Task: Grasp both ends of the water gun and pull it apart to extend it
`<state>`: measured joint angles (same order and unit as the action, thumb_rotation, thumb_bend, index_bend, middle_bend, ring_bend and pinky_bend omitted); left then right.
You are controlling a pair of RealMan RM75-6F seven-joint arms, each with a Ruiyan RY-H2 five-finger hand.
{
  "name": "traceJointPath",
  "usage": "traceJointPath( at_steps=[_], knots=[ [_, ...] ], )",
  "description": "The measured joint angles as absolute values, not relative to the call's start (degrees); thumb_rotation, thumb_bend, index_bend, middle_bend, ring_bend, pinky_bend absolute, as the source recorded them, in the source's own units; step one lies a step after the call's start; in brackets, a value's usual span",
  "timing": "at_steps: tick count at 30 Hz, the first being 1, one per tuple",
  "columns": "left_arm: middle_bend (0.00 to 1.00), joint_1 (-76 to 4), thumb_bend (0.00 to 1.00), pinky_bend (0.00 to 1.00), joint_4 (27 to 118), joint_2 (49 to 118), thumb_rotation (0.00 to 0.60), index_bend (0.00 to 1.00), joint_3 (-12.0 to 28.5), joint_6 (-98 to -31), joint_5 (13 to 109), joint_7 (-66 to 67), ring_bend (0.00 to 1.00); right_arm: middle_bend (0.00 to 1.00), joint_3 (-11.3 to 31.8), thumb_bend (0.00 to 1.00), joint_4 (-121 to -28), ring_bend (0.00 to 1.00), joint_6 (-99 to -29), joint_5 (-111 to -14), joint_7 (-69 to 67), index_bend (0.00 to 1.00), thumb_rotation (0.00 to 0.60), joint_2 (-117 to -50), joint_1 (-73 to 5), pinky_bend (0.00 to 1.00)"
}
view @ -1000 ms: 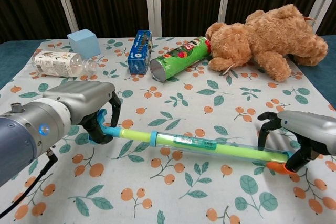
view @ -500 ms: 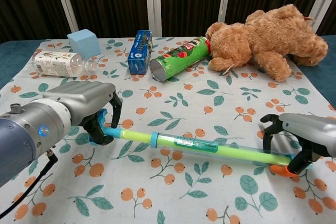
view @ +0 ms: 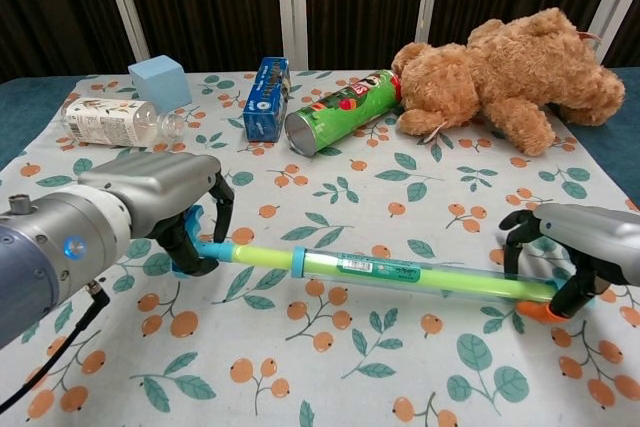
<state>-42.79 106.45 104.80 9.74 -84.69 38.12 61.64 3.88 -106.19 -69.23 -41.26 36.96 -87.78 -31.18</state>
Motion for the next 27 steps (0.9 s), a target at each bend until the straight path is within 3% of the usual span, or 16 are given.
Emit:
traceJointPath(
  at_steps=[27],
  knots=[
    [0.22,-41.65,0.46,0.22,108.06,102.12,0.6,0.69,8.87,-84.29,38.94,60.12,0.08,0.13,6.92,0.39,-104.43,0.0,-70.05,-38.39,36.98,0.76,0.6,-85.91,-32.48,0.0]
  ],
)
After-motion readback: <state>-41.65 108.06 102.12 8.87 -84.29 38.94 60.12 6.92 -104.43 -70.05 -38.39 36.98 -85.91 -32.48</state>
